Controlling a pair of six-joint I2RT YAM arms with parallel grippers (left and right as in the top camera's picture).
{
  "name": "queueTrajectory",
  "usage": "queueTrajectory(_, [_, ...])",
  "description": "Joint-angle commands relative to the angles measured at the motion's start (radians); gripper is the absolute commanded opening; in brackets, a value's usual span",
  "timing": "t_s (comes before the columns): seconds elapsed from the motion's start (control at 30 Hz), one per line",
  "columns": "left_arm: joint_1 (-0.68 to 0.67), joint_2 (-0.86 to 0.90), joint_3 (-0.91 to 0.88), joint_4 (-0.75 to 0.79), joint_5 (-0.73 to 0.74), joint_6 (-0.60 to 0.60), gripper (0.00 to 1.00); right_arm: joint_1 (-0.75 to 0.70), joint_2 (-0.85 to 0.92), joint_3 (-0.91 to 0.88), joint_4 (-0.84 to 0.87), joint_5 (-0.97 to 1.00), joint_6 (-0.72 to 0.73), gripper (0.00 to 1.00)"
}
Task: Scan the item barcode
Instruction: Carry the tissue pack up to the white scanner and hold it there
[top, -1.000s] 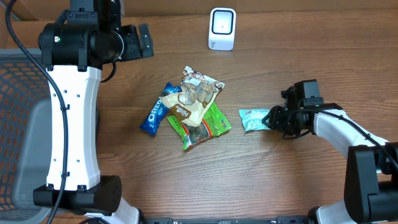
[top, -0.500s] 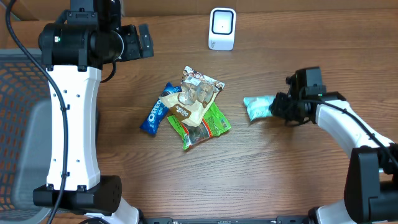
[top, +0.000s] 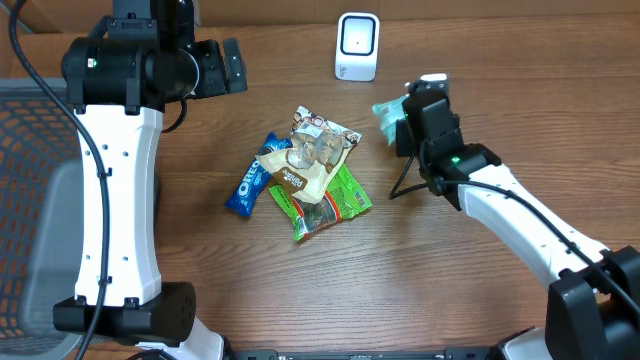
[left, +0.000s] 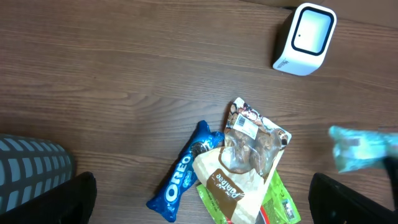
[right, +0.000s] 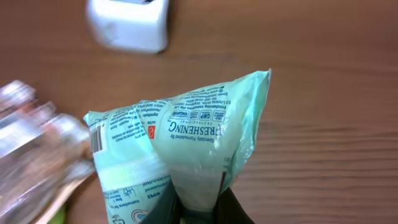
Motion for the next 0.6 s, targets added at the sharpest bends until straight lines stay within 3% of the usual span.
queueTrajectory(0.0, [-0.006,0.002,-0.005,0.0,0.011,-0.021,1.0,-0.043,-0.079,0.026,0.037,-0.399,-0.039,0.04])
queueTrajectory(0.1, [-0.006,0.002,-0.005,0.0,0.011,-0.021,1.0,-0.127,-0.131,0.027,0.099,-0.879,-0.174,0.04])
queueTrajectory(0.17, [-0.006,0.002,-0.005,0.0,0.011,-0.021,1.0,-0.175,-0.159,0.027,0.12,-0.983,-0.162,0.04])
queueTrajectory(0.33, [-0.006,0.002,-0.005,0.0,0.011,-0.021,1.0,-0.236,-0.222,0.027,0.117,-0.98,-0.121,0.04])
queueTrajectory(0.57, [-0.006,0.002,-0.005,0.0,0.011,-0.021,1.0,-0.222,-0.249,0.027,0.126,-0.719,-0.121,0.04])
